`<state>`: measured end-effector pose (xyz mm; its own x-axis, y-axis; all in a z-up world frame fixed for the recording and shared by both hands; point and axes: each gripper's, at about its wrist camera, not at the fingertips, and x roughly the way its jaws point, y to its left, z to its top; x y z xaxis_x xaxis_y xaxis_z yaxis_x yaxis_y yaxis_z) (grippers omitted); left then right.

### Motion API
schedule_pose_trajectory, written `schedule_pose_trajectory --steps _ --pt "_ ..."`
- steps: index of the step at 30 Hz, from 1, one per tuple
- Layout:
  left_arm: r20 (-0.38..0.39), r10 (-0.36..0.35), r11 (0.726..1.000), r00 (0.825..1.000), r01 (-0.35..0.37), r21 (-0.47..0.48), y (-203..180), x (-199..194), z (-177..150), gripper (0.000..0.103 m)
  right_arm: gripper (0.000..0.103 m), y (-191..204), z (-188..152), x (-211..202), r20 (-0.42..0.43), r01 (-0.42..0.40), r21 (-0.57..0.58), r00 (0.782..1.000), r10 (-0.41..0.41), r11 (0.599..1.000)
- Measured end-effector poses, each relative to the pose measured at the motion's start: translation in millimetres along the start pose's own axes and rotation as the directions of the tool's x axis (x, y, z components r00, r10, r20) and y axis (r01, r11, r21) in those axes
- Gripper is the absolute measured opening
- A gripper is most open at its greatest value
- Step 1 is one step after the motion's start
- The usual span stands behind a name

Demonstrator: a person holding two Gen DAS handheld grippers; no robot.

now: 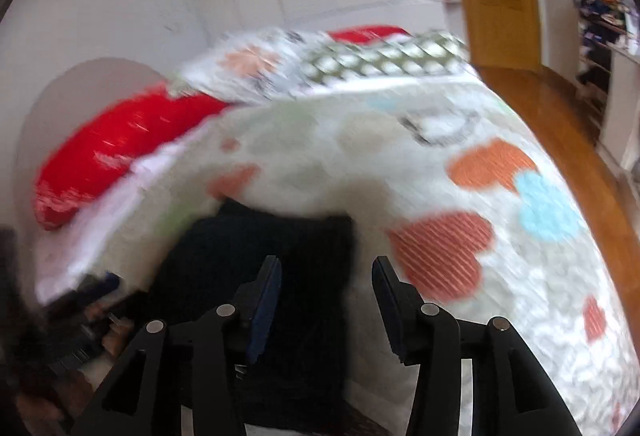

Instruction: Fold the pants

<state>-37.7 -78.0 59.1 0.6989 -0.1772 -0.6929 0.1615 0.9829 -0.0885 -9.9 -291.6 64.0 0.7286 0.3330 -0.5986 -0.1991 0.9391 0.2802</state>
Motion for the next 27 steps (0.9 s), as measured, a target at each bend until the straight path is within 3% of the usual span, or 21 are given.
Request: schedule_pose_trajectory --steps 3,6,8,14,17,21,27 --pt "-0.050 0.053 0.998 0.997 -0.051 0.035 -10.3 21.7 -10.3 0.066 0.046 22.1 8.2 23.7 -0.034 -0.036 -0.065 0.999 0.034 0.997" --pt "-0.046 0.053 0.999 0.998 -0.052 0.010 -11.0 34.3 -16.1 0.069 0.046 26.2 0.9 69.1 -0.130 0.009 -0.107 0.991 -0.023 0.994" --pt "-0.035 0.040 0.999 0.999 -0.041 -0.008 -9.1 34.6 -16.8 0.070 0.046 20.3 -4.4 86.6 -0.134 0.048 -0.112 0.989 -0.063 0.993" --pt "-0.045 0.038 0.999 0.998 -0.039 -0.024 -9.2 29.2 -16.4 0.070 0.046 26.3 -0.6 51.2 -0.113 0.025 -0.098 0.993 -0.036 0.995" --pt "-0.038 0.042 0.999 0.998 -0.043 -0.030 -10.7 25.6 -18.1 0.070 0.047 29.1 -18.2 25.7 -0.091 0.029 -0.106 0.995 -0.039 0.994" --pt "-0.026 0.042 0.998 0.999 -0.043 -0.036 -12.6 21.0 -19.7 0.070 0.050 24.1 -50.2 36.5 -0.154 0.143 -0.163 0.974 -0.168 0.976" --pt "0.017 0.086 0.996 0.996 -0.086 -0.006 -18.6 -3.6 -22.4 0.070 0.053 18.5 -43.8 14.2 -0.130 0.105 -0.074 0.985 -0.114 0.992"
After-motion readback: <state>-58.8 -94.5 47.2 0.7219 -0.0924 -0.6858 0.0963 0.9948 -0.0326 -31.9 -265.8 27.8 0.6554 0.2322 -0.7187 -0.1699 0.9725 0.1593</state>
